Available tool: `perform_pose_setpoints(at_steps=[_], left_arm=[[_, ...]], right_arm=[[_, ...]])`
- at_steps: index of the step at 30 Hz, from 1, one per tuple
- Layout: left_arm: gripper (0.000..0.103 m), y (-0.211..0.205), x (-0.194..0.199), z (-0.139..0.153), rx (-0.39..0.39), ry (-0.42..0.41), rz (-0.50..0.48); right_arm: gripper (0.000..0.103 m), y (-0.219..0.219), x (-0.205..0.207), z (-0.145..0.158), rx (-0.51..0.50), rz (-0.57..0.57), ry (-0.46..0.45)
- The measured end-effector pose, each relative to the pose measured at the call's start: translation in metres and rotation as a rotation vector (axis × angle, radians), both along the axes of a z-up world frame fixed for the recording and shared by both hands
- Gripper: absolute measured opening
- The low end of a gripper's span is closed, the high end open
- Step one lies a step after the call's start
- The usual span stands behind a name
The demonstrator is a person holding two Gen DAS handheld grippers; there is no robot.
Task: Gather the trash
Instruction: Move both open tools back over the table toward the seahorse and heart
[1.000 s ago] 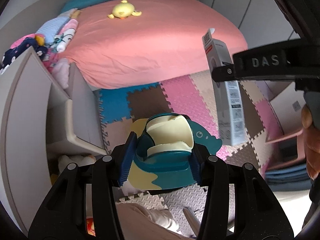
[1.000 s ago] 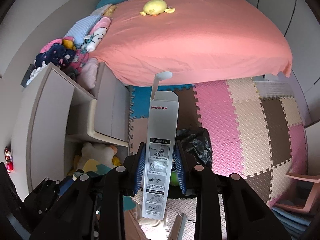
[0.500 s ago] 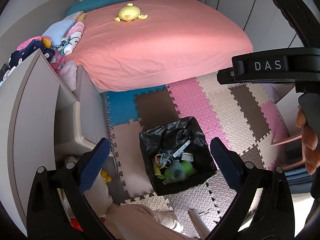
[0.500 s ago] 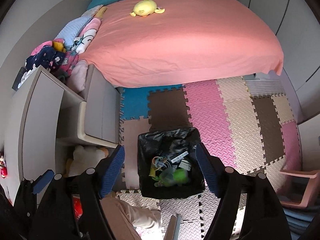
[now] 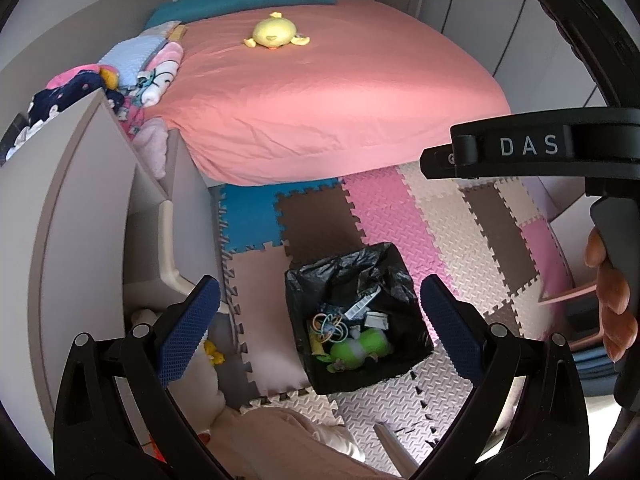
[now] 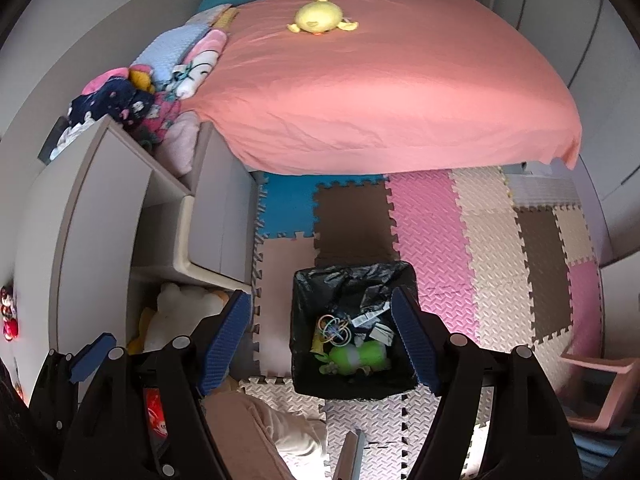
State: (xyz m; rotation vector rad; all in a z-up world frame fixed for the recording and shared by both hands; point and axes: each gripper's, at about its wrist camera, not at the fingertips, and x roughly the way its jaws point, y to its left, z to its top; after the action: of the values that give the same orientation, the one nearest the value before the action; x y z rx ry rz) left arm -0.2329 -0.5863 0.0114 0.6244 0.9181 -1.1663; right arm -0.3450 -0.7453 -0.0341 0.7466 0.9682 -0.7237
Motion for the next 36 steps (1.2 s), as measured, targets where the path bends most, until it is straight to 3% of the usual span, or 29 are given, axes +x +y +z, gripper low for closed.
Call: perform_pose_setpoints(at_steps=[15,23,36], left_arm=[[0.097,0.068,0.071,0.042,-0.059,-0.028,0.150],[0.097,0.141,0.134,0.064,-0.092,-0.062,0.344],[0.097,0.276,0.205,0.069,-0.091,-0.087,0.637]], right_arm=[[0.074,0.066,0.085,0.060,-0.086,0.202,-0.049],[0.074,0.133,0.157,0.093,-0.129,0.395,-0.107],[0.074,0.251,0.258,0.103,-0.122,0.673,-0.142]])
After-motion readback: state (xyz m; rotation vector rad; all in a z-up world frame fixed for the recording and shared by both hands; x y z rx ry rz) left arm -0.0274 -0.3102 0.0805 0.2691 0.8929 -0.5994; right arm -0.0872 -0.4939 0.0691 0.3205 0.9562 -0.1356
